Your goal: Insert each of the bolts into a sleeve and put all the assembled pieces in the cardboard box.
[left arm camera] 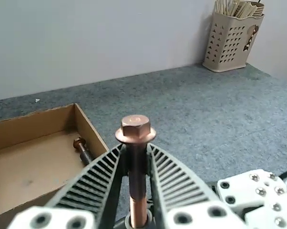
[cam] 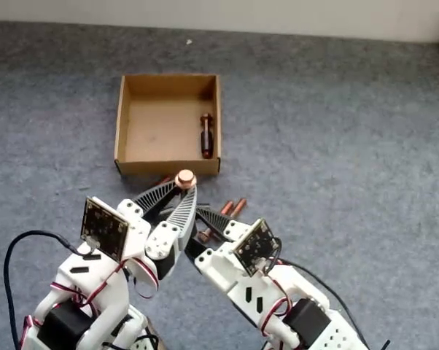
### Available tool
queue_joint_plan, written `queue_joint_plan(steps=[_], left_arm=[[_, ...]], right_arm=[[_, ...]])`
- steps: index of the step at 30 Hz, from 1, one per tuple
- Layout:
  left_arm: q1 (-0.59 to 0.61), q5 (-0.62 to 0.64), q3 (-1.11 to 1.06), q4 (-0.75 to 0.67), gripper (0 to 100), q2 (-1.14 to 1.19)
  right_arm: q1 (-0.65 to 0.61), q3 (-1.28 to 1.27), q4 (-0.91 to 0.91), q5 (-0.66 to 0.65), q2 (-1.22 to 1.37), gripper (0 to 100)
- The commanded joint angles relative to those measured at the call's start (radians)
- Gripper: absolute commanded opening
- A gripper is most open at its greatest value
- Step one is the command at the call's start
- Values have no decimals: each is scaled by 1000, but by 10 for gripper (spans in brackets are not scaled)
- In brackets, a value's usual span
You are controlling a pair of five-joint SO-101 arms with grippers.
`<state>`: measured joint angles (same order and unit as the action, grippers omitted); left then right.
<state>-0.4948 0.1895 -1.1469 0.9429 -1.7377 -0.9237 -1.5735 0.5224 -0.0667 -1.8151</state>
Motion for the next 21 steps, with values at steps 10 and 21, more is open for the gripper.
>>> queue_joint_plan(steps=[10,21], left_arm=[[24,-5,13,104,206,-2],[289,-80,119,204,236,-1]], right_arm=[[61,16,-96,-3,-19,5],[68,13,-91,-3,-19,5]])
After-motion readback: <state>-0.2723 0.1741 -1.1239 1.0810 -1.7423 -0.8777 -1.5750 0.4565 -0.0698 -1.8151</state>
